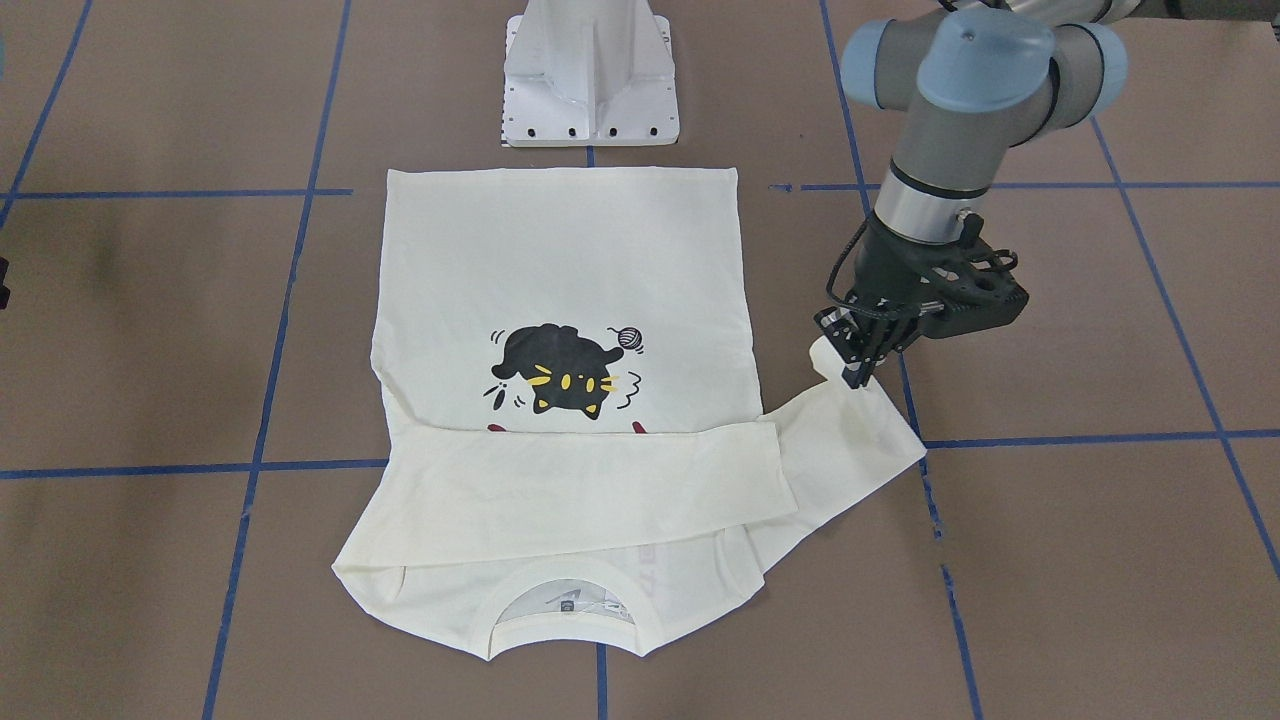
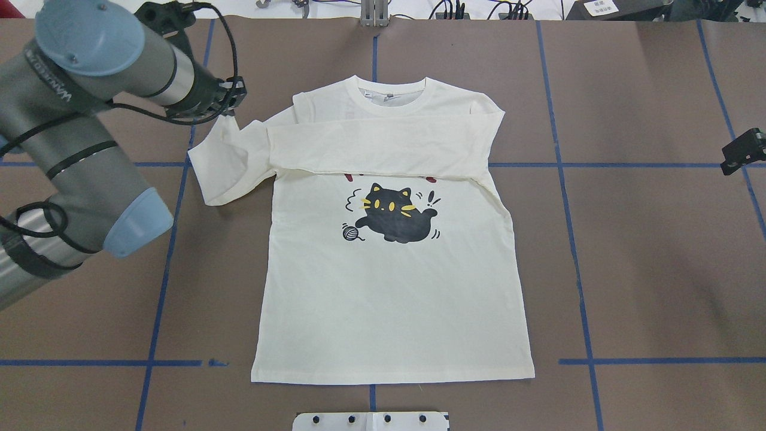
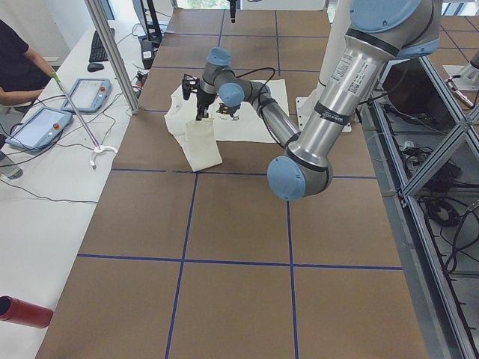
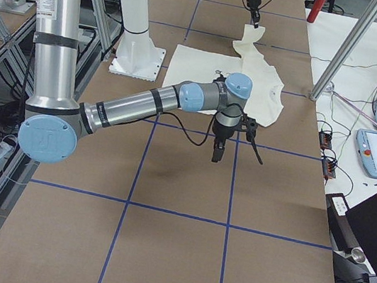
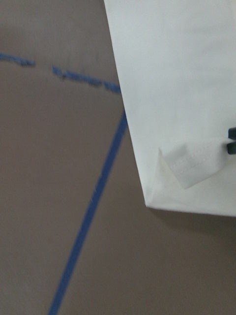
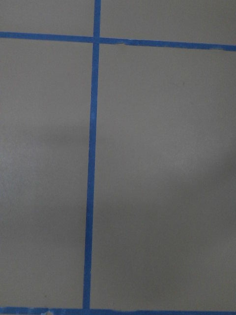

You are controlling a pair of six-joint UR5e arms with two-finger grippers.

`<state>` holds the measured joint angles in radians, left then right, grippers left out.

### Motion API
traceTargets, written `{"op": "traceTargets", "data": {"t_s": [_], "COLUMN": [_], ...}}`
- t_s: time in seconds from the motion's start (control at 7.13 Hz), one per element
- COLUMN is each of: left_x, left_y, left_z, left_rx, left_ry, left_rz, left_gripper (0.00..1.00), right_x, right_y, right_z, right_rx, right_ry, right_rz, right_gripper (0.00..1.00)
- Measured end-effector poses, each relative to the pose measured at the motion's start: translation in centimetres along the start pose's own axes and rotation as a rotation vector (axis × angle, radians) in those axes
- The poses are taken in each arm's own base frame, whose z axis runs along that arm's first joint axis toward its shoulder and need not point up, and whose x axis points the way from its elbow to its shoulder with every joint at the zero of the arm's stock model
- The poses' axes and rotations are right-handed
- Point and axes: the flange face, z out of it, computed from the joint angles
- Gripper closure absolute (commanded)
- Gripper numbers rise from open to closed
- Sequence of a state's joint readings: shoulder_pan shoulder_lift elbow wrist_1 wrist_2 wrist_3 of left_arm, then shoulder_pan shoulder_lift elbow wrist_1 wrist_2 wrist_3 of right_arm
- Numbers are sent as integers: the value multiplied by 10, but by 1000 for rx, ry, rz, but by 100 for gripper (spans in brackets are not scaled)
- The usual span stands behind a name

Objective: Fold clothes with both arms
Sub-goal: 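Fold the held sleeve with the left gripper across the shirt body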

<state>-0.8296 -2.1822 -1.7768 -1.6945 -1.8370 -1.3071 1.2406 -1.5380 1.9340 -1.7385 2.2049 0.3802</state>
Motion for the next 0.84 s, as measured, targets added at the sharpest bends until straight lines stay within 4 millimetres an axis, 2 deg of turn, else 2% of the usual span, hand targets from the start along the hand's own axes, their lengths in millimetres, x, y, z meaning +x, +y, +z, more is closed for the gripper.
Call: {"op": "traceTargets", "data": {"t_s": [0.28,0.42,0.56,0.7,0.84], "left_x": [125,184,227,252,262], "left_y": [-16,-16,-6,7,19], "left_z": [-48,-57,-48,-28,-7], "left_rx": [9,-26,-66,-96,-106], "left_ry": [148,211,258,281,280], "left_rz": [-26,-74,-116,-141,-155], "left_gripper": [100,100,100,100,100], "right_x": [11,14,15,16,16], "right_y": [3,2,1,1,0], "right_z": [10,13,15,16,17], "right_rx": [0,-3,-6,-9,-9], "right_ry": [-1,0,1,2,2], "right_rz": [6,9,12,15,16], "right_gripper": [0,0,0,0,0]}}
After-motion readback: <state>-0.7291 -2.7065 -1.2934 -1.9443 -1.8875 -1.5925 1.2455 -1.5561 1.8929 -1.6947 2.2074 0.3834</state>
